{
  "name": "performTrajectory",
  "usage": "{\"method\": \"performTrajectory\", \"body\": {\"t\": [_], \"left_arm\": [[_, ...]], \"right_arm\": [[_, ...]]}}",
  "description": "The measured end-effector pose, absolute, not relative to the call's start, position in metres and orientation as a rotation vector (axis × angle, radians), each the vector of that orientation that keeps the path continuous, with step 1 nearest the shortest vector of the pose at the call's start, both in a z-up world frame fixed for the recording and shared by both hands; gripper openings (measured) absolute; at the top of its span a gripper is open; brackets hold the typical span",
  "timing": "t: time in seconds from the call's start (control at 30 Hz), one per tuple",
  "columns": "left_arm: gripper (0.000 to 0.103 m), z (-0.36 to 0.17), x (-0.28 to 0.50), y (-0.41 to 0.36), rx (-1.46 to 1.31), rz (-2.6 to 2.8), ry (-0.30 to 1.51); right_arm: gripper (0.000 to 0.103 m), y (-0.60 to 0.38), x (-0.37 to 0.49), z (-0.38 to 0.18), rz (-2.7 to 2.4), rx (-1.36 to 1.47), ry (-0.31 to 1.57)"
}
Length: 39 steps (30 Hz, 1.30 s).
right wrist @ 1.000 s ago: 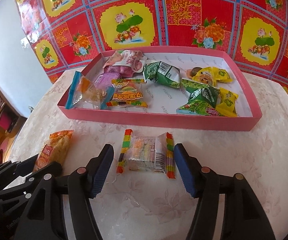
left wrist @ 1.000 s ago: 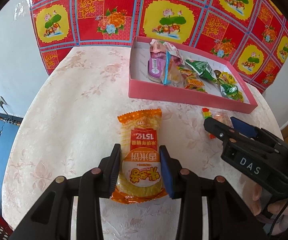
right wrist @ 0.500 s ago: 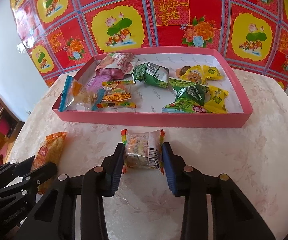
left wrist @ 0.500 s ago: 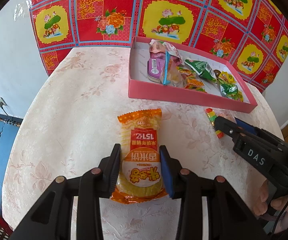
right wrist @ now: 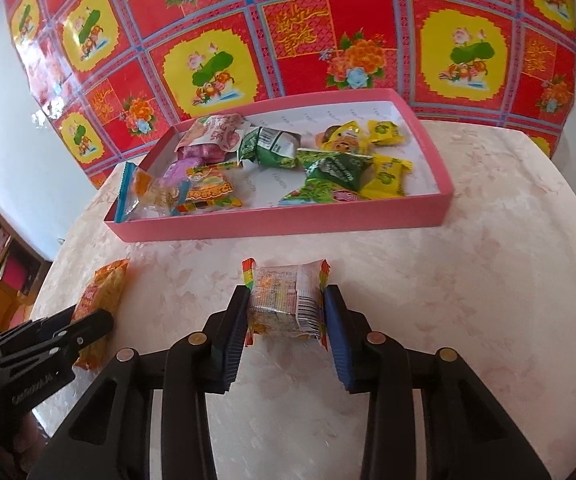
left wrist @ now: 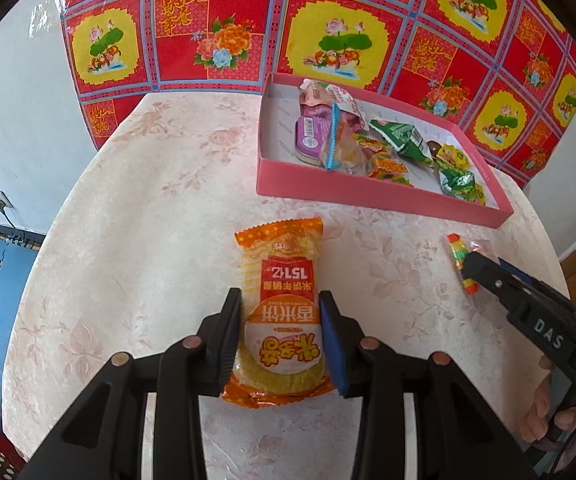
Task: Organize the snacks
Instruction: 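Carry the cracker bag with the left gripper while the right carries the striped bag into the tray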
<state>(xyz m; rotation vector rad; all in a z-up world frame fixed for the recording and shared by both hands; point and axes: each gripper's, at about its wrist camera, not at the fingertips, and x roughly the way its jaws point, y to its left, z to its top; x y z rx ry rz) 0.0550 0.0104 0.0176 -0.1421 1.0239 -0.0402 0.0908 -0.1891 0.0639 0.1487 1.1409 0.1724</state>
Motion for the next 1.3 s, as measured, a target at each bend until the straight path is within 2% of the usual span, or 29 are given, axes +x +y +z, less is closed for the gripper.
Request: {"method": "performTrajectory", "body": {"t": [0.43, 0.97, 1.3], "left_arm": [[0.039, 0.039, 0.063, -0.008, -0.104, -0.086, 0.985], [0.039, 0.073, 0.12, -0.04, -0.066, -0.123, 0.932], [0.039, 0.065, 0.157, -0.053, -0.081, -0.126, 0.939]], "right_arm": [[0.038, -0.197, 0.095, 0.086, 0.201, 0.156, 1.106], [0.038, -0.209, 0.141, 0.106, 0.219, 0.185, 1.06], [0.038, -0.21, 0.174, 0.1, 0.227, 0.175, 1.07]]}}
